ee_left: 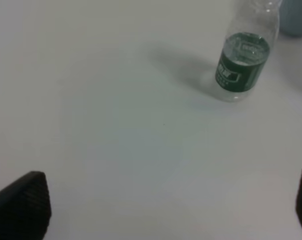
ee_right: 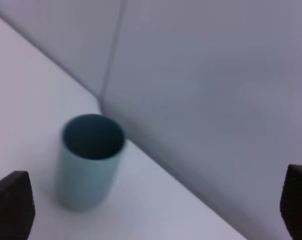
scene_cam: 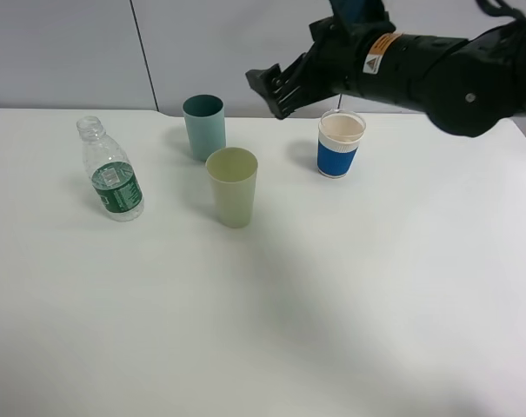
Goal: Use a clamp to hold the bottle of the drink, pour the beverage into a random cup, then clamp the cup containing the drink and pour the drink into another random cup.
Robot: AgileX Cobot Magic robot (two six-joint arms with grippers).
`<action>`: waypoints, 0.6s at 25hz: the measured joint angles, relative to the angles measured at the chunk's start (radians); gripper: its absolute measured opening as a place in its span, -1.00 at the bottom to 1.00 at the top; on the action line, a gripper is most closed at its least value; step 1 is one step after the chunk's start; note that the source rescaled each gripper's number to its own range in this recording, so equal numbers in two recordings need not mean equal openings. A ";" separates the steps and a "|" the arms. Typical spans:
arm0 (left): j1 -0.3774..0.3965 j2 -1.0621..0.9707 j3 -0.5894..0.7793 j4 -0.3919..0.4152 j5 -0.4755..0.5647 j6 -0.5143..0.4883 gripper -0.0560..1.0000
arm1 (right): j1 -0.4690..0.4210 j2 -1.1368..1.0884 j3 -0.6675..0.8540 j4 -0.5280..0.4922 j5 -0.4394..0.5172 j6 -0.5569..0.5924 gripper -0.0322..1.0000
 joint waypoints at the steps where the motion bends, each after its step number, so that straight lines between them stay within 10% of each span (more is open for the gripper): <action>1: 0.000 0.000 0.000 0.000 0.000 0.000 1.00 | -0.021 -0.018 0.000 0.000 0.022 0.000 0.98; 15: 0.000 0.000 0.000 0.000 0.000 0.000 1.00 | -0.304 -0.255 0.001 -0.030 0.298 0.164 0.98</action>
